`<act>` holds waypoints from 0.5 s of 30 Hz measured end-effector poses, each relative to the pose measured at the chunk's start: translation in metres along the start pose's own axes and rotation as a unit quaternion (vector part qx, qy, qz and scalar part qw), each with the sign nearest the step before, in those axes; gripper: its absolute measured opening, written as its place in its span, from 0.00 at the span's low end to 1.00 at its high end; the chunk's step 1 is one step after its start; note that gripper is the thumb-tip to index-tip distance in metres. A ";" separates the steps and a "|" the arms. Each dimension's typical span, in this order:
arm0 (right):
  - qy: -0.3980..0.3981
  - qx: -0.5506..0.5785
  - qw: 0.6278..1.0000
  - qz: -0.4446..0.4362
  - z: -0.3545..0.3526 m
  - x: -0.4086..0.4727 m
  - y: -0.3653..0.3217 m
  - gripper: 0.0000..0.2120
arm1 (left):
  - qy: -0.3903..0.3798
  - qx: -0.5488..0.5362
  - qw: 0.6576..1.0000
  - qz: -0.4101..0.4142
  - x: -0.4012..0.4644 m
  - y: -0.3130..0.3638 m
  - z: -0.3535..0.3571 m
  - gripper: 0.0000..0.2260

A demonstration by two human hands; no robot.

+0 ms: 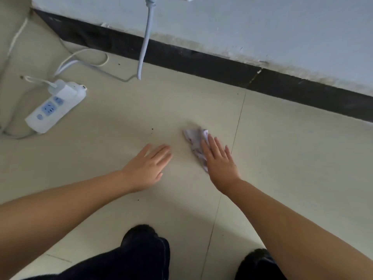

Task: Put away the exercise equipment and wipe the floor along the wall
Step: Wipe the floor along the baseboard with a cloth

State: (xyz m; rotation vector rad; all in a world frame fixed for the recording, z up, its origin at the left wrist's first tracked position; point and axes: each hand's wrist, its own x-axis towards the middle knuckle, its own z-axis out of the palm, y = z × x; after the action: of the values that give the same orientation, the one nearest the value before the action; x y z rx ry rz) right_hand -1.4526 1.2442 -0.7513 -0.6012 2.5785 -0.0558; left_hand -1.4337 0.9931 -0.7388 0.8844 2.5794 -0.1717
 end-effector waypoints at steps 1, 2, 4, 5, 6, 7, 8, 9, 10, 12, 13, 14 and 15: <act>-0.033 -0.004 0.999 -0.017 0.006 -0.014 -0.003 0.40 | 0.005 -0.017 1.000 -0.020 -0.010 0.003 0.006 0.26; -0.034 -0.006 0.998 -0.051 0.013 -0.030 -0.008 0.38 | 0.004 -0.030 0.999 -0.036 -0.018 0.006 0.010 0.26; -0.044 -0.017 0.989 -0.141 0.035 -0.070 -0.020 0.31 | -0.004 -0.041 0.998 -0.046 -0.024 0.011 0.012 0.25; -0.057 -0.028 0.981 -0.186 0.039 -0.085 -0.023 0.27 | -0.008 -0.041 0.998 -0.045 -0.024 0.011 0.011 0.25; -0.086 -0.044 0.966 -0.238 0.046 -0.091 -0.020 0.25 | -0.004 -0.043 0.998 -0.041 -0.023 0.010 0.011 0.25; -0.085 -0.067 0.949 -0.296 0.050 -0.088 -0.012 0.25 | 0.006 -0.045 0.998 -0.037 -0.024 0.008 0.012 0.25; -0.077 -0.096 0.934 -0.335 0.048 -0.075 0.000 0.25 | 0.017 -0.048 0.998 -0.035 -0.023 0.005 0.015 0.24; -0.070 -0.122 0.927 -0.347 0.040 -0.056 0.016 0.26 | 0.026 -0.050 0.998 -0.036 -0.024 0.003 0.016 0.24; -0.029 -0.130 0.934 -0.330 0.028 -0.032 0.032 0.27 | 0.033 -0.050 0.998 -0.037 -0.024 0.002 0.018 0.24; 0.071 -0.117 0.976 -0.172 -0.005 0.023 0.072 0.31 | 0.035 -0.056 0.997 -0.040 -0.024 0.005 0.018 0.25; 0.077 -0.100 0.991 -0.050 -0.028 0.044 0.090 0.33 | 0.030 -0.063 0.997 -0.044 -0.024 0.008 0.015 0.25; 0.054 -0.068 0.993 0.076 -0.048 0.061 0.105 0.34 | 0.025 -0.071 0.996 -0.046 -0.023 0.008 0.013 0.25; 0.009 -0.028 0.984 0.174 -0.060 0.074 0.116 0.35 | 0.023 -0.072 0.996 -0.046 -0.021 0.008 0.010 0.25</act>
State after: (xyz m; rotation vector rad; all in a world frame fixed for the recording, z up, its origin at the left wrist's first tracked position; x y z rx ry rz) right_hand -1.5860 1.3134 -0.7490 -0.1617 2.6709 0.1289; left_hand -1.4104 0.9850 -0.7392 0.7252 2.6380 0.0089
